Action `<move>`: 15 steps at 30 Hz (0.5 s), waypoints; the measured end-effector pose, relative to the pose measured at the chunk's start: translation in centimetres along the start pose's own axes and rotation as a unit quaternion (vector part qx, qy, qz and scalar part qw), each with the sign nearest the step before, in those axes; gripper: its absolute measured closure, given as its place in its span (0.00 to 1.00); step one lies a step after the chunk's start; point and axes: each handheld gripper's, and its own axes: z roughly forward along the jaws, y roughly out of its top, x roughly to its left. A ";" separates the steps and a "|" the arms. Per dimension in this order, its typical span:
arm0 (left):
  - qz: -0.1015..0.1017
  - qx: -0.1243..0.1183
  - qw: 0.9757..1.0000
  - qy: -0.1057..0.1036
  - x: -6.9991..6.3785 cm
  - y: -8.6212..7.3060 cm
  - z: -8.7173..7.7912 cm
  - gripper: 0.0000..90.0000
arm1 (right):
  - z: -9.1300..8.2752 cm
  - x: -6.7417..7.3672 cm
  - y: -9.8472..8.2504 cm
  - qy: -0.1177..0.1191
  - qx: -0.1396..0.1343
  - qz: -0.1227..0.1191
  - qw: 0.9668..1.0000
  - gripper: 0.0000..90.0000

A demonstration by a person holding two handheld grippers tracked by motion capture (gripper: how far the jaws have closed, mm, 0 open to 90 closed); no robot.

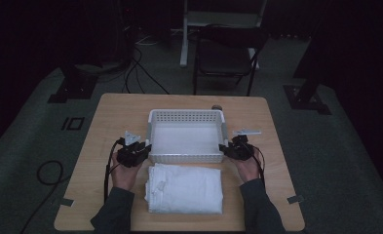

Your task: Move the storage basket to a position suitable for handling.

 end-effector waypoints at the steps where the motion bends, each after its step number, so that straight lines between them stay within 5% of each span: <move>1: 0.001 0.001 1.000 0.000 0.0 0.0 -0.1 0.76 | 0.0 0.0 0.0 0.001 0.001 0.002 1.000 0.72; 12: -0.011 -0.005 1.000 -0.014 0.2 -0.4 -1.0 0.76 | 0.3 0.1 -0.7 0.019 0.009 0.000 1.000 0.70; 15: -0.013 -0.018 1.000 -0.012 0.3 -0.3 -1.7 0.71 | 0.1 0.1 -0.7 0.017 0.003 0.003 1.000 0.62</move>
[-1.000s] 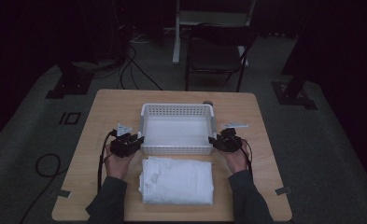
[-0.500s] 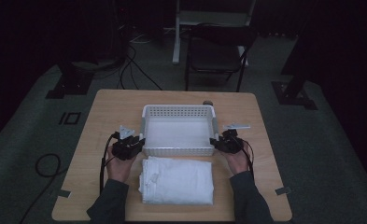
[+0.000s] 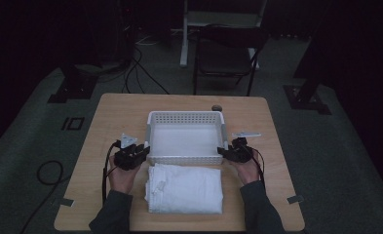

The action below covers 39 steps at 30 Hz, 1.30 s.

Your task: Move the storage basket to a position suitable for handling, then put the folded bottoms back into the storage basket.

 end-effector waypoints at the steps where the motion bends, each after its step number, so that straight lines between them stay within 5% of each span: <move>1: -0.002 -0.009 1.000 0.003 0.1 0.1 -0.6 0.69 | -0.2 0.0 0.0 -0.006 -0.004 -0.003 1.000 0.60; 6: 0.000 -0.014 1.000 0.005 0.2 0.1 -1.9 0.58 | -2.1 0.1 0.1 -0.028 -0.029 -0.005 0.999 0.47; 13: -0.013 -0.012 1.000 0.006 0.3 -0.7 -2.6 0.50 | -4.4 -0.1 -1.0 -0.044 -0.043 -0.008 0.998 0.43; 23: 0.001 0.000 0.999 -0.032 -1.7 -1.9 -2.9 0.43 | -6.3 1.4 -2.9 -0.020 -0.043 -0.031 0.998 0.33; 39: 0.024 0.010 0.998 -0.064 -6.1 -3.5 -3.1 0.41 | -5.8 3.5 -5.4 0.013 -0.031 -0.054 0.998 0.32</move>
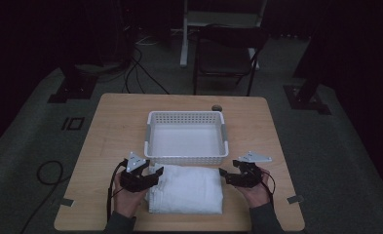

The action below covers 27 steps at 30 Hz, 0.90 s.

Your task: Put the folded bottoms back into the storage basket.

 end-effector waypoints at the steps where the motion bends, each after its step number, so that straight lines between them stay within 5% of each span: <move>1: -0.001 0.007 1.000 -0.002 -0.2 -0.1 0.1 0.40 | -0.1 0.2 -0.1 0.003 0.000 -0.002 1.000 0.32; 6: -0.005 0.029 1.000 0.007 -0.9 -1.2 1.0 0.32 | 0.1 0.9 -0.5 0.012 0.005 -0.008 1.000 0.31; 12: -0.010 0.037 0.999 0.012 -0.5 -1.8 1.2 0.25 | 0.3 1.5 -0.7 0.026 0.006 -0.009 1.000 0.29; 16: 0.000 0.063 0.998 0.028 -0.2 -2.6 2.3 0.19 | 0.4 2.0 -0.8 0.032 0.010 -0.012 0.999 0.27; 27: -0.012 0.056 0.998 0.004 0.7 -3.3 3.0 0.17 | 1.7 3.3 -1.4 0.052 0.035 -0.025 0.998 0.21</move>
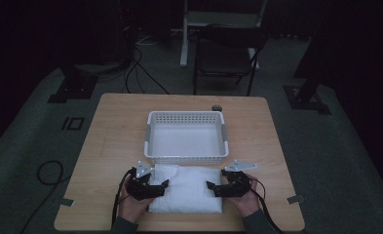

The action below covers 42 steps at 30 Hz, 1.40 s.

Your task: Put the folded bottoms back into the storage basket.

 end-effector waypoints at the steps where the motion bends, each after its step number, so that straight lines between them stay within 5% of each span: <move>1: 0.000 0.000 1.000 0.000 0.0 0.0 0.0 0.17 | 0.0 0.0 0.0 0.000 0.000 0.000 1.000 0.21; 5: -0.028 0.008 0.999 -0.013 0.5 -0.1 0.4 0.17 | 1.0 0.1 -0.3 0.004 0.017 0.006 1.000 0.19; 10: -0.038 0.019 0.998 -0.038 1.2 -0.5 0.8 0.16 | 2.1 -0.1 -0.8 -0.005 0.042 0.026 0.999 0.12; 14: -0.073 0.027 0.994 -0.072 2.2 -0.8 1.5 0.14 | 2.9 -0.6 -1.1 0.007 0.051 0.048 0.997 0.11; 16: -0.068 0.027 0.995 -0.072 2.2 -0.8 1.5 0.13 | 3.2 -1.1 -1.3 0.021 0.056 0.067 0.996 0.11; 19: -0.064 0.025 0.995 -0.076 2.2 -0.8 1.6 0.13 | 3.3 -1.1 -1.3 0.023 0.052 0.064 0.996 0.11; 25: -0.057 0.029 0.994 -0.085 2.2 -0.6 1.7 0.14 | 3.6 -1.8 -1.1 0.067 0.043 0.066 0.995 0.24; 26: -0.056 0.033 0.994 -0.087 2.2 -0.5 1.7 0.16 | 3.8 -2.1 -1.1 0.109 0.043 0.085 0.989 0.37; 30: -0.061 0.032 0.992 -0.102 2.3 -0.5 1.8 0.26 | 4.1 -2.9 -1.3 0.148 0.046 0.121 0.981 0.51; 31: -0.062 0.033 0.992 -0.107 2.3 -0.5 1.8 0.26 | 4.1 -2.9 -1.3 0.148 0.046 0.121 0.981 0.51; 33: -0.068 0.033 0.990 -0.123 2.4 -0.5 1.8 0.37 | 4.2 -3.3 -1.4 0.165 0.049 0.133 0.976 0.59; 36: -0.055 0.026 0.990 -0.129 2.1 -0.4 1.6 0.46 | 4.3 -3.3 -1.4 0.168 0.050 0.134 0.975 0.65; 42: -0.033 0.017 0.992 -0.124 1.5 -0.3 1.2 0.62 | 3.7 -2.4 -1.1 0.143 0.032 0.094 0.985 0.74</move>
